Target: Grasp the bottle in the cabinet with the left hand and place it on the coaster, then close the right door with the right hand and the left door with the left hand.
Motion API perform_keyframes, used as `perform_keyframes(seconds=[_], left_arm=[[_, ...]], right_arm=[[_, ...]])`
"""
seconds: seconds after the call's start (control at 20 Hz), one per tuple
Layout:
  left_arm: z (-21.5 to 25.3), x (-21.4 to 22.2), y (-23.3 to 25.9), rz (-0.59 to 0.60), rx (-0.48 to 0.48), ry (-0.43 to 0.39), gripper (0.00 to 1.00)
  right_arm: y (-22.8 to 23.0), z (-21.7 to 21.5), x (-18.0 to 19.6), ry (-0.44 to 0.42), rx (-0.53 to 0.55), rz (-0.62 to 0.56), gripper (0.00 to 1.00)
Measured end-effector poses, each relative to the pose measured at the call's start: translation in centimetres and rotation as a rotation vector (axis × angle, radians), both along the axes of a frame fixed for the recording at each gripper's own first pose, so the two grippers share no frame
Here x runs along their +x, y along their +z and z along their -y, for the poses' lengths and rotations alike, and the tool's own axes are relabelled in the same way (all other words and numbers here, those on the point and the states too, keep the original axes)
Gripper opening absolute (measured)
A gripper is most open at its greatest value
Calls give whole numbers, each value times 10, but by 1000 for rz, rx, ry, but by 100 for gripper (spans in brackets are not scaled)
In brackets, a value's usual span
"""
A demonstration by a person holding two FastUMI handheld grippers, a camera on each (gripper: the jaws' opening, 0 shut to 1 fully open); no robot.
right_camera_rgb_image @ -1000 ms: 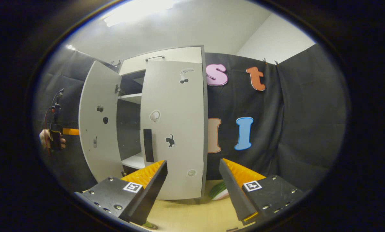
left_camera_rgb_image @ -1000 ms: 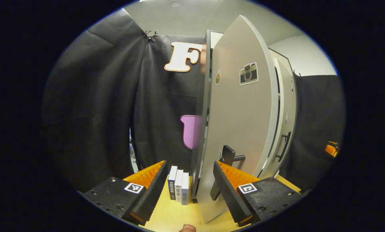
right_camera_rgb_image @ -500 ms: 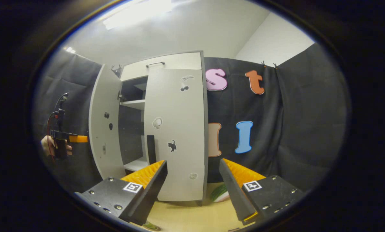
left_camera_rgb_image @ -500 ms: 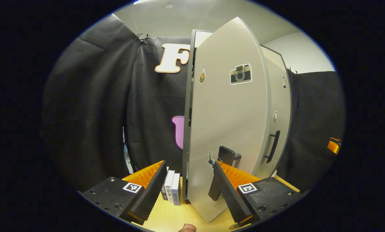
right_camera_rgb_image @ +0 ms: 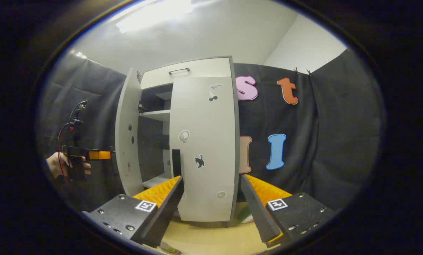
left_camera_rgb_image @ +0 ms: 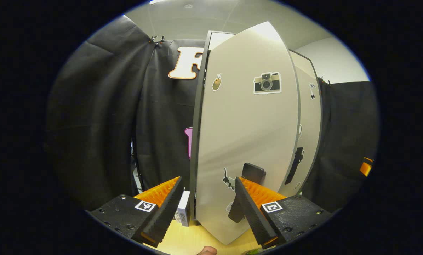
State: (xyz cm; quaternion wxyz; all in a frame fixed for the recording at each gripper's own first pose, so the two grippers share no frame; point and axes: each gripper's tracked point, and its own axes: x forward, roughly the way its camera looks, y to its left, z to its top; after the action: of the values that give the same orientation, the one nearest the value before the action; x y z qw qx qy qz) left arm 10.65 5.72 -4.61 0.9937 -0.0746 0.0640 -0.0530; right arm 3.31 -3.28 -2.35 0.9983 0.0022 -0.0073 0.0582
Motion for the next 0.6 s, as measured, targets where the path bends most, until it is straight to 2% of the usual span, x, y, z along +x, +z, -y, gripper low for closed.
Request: perform_keyframes(seconds=[0.05, 0.1, 0.15, 0.25, 0.3, 0.45, 0.55, 0.6], left_arm=[[8, 4, -1, -2, -13, -16, 88], [15, 6, -2, -4, -24, -31, 88], [22, 8, -2, -5, -31, -49, 95], [30, 15, 0, 3, -27, -57, 96], [34, 18, 1, 6, -16, -61, 92], [42, 23, 3, 21, 20, -64, 100], [46, 21, 4, 26, 36, -61, 92], [46, 20, 5, 28, 39, -56, 96]], right_arm=[[0, -2, 0, 6, -10, -1, 98], [0, -4, 2, 8, -12, -3, 98], [0, -6, 3, 11, -7, -4, 98], [0, -8, 10, 20, 6, -10, 98], [1, -8, 13, 17, 2, -12, 98], [-1, -11, 14, 1, -24, -18, 98], [0, -13, 14, 6, -21, -22, 98], [0, -12, 15, 11, -19, -22, 98]])
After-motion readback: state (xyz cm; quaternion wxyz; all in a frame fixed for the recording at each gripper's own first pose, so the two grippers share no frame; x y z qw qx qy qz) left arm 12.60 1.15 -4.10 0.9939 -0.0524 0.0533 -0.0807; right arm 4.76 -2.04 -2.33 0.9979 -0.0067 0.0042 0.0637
